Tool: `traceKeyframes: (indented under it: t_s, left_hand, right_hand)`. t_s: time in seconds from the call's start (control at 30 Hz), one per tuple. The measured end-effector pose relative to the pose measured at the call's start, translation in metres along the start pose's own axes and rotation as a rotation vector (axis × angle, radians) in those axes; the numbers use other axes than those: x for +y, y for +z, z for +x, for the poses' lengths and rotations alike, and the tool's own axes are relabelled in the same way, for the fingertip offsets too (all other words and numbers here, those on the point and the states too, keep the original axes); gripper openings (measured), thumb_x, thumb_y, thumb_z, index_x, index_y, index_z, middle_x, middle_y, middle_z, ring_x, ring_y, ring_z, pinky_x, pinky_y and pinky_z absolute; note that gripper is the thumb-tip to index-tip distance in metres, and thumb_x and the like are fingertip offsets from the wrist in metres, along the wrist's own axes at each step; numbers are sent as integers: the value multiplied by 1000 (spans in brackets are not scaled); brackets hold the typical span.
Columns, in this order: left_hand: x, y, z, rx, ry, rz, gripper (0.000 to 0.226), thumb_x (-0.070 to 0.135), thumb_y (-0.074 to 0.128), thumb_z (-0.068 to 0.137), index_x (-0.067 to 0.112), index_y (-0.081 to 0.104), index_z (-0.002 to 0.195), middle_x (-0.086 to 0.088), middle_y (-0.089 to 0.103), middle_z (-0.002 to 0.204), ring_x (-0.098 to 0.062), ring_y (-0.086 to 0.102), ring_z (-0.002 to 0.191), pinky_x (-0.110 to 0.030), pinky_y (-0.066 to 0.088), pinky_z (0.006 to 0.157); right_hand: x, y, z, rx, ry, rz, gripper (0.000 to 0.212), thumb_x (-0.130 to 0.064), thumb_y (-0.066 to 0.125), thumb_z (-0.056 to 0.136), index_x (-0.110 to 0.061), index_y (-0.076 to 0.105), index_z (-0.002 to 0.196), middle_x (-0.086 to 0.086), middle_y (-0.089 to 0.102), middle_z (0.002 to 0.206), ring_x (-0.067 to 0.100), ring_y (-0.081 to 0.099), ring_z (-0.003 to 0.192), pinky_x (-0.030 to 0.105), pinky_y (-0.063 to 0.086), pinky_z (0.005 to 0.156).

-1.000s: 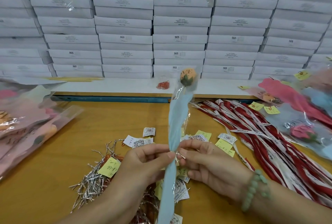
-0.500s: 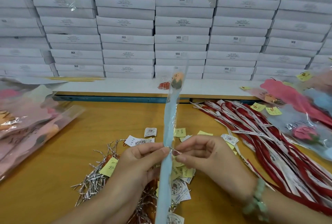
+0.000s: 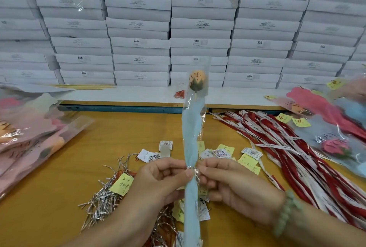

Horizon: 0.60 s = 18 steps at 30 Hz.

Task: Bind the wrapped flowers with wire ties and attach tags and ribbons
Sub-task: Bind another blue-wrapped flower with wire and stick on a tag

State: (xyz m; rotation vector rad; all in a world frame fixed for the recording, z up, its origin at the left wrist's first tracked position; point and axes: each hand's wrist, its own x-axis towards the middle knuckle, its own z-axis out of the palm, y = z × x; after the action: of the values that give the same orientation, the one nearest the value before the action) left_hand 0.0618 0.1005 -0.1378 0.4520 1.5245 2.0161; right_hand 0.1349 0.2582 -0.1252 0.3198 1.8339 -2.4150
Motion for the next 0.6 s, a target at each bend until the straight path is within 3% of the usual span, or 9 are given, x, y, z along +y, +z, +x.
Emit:
traceKeyframes:
  t_s: [0.07, 0.13, 0.37, 0.6]
  left_hand:
    - [0, 0, -1, -2, 6, -3, 33, 18, 84, 45, 6, 75, 75, -13, 72, 74, -23, 72, 66, -25, 56, 55]
    - [0, 0, -1, -4, 8, 4, 31, 18, 84, 45, 8, 76, 74, -13, 72, 74, -22, 72, 67, -25, 56, 55]
    - [-2, -1, 1, -12, 11, 8, 28, 15, 82, 51, 5, 75, 75, -13, 69, 72, -20, 70, 64, -24, 55, 53]
    - [-4, -3, 3, 30, 61, 8, 38, 20, 84, 44, 6, 75, 77, -15, 70, 77, -24, 71, 67, -27, 56, 55]
  right_hand:
    - [-2, 0, -1, -59, 141, 207, 9, -10, 60, 82, -3, 61, 88, 3, 52, 66, 5, 44, 52, 14, 35, 41]
    - [-2, -1, -1, -63, 160, 273, 12, -8, 60, 83, -2, 61, 93, 4, 53, 66, 5, 45, 51, 15, 38, 41]
    - [3, -3, -3, 110, -119, -146, 11, -16, 68, 82, -5, 67, 83, 5, 65, 68, 6, 54, 55, 18, 47, 50]
    - [3, 3, -8, 102, -216, -264, 16, -10, 60, 92, 3, 68, 89, 7, 71, 76, 11, 66, 67, 22, 54, 58]
